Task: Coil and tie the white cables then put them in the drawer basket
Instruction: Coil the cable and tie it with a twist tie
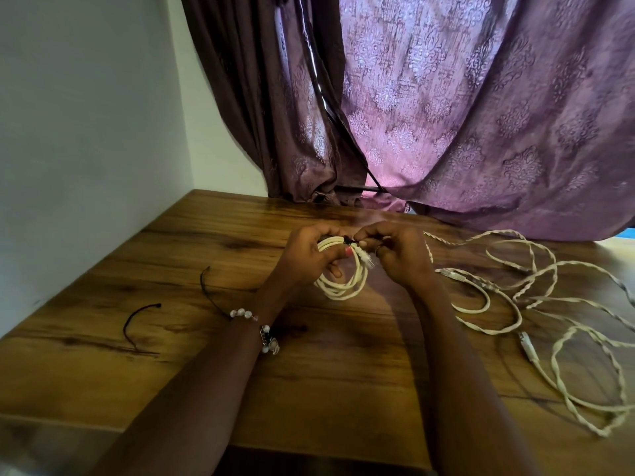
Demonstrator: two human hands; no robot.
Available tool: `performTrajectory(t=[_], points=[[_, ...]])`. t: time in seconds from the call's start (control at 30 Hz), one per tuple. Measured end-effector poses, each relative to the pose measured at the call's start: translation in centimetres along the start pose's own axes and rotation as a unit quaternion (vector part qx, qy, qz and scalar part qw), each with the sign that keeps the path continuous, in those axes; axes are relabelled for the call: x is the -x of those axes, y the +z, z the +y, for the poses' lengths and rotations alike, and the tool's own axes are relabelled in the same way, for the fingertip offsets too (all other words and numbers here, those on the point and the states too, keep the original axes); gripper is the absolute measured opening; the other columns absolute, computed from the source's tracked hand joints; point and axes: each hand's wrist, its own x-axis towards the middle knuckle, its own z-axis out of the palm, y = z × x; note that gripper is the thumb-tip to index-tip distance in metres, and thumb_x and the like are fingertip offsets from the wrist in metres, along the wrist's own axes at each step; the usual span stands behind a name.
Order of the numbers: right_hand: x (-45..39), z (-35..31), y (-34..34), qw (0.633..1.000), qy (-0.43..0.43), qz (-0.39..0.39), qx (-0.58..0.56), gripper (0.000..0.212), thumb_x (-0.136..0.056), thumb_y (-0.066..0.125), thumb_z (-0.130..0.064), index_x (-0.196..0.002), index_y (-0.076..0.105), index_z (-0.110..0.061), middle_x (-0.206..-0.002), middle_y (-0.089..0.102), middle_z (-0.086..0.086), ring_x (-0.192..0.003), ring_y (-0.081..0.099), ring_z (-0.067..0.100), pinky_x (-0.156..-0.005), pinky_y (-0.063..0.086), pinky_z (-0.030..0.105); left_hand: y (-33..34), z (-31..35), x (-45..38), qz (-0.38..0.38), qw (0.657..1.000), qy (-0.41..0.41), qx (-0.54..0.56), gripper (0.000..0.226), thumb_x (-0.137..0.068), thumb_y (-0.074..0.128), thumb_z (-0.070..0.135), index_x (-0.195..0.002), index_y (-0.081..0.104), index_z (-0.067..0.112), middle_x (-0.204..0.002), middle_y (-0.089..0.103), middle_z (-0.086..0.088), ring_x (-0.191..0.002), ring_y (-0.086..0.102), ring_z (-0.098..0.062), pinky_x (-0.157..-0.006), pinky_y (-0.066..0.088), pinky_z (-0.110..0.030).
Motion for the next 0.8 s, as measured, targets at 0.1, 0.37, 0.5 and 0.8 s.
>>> performTrajectory(t=[0.1,0.37,0.5,0.8], points=[[0.3,-0.6,0.1,0.998,-0.038,0.008,0.040,0.018,-0.075,0.066,0.013,-0.083,0.074,-0.001,-0.080,0.072,0.008,-0.075,0.055,-0.009,-0.064,0.037,-0.002,0.0,-0.1,0.1,-0.007,1.000,-0.007,-0.001,0.026,-0.080,0.071,0.000,-0.103,0.062,-0.006,-0.074,0.066,-0.023,-0.041,0.061,-0.016,-0.044,0.053,-0.031],[0.2,-2.1,-0.1,0.988,-0.073,-0.004,0.134,0.028,-0.057,0.061,0.025,-0.071,0.073,0.003,-0.068,0.069,0.014,-0.060,0.052,0.011,-0.059,0.031,-0.007,0.0,0.1,0.4,-0.022,0.998,0.022,-0.063,0.020,-0.081,0.071,0.004,-0.101,0.065,0.003,-0.072,0.068,-0.017,-0.046,0.064,-0.023,-0.047,0.055,-0.034],[0.0,-2.3,0.3,0.990,-0.059,-0.016,0.128,0.026,-0.059,0.058,0.024,-0.071,0.071,0.004,-0.068,0.068,0.016,-0.060,0.059,0.022,-0.053,0.035,0.002,-0.1,0.2,0.4,-0.009,0.998,0.027,-0.065,0.020,-0.081,0.071,0.004,-0.100,0.065,0.001,-0.070,0.068,-0.016,-0.045,0.064,-0.023,-0.047,0.055,-0.035],[0.3,-1.2,1.5,0.998,-0.053,0.002,0.025,0.032,-0.064,0.041,0.004,-0.092,0.054,-0.003,-0.077,0.063,0.005,-0.065,0.064,0.016,-0.055,0.051,0.027,-0.2,0.4,0.7,-0.008,0.998,0.020,-0.063,0.020,-0.080,0.072,0.004,-0.099,0.065,0.001,-0.075,0.069,-0.013,-0.044,0.064,-0.020,-0.044,0.054,-0.030]])
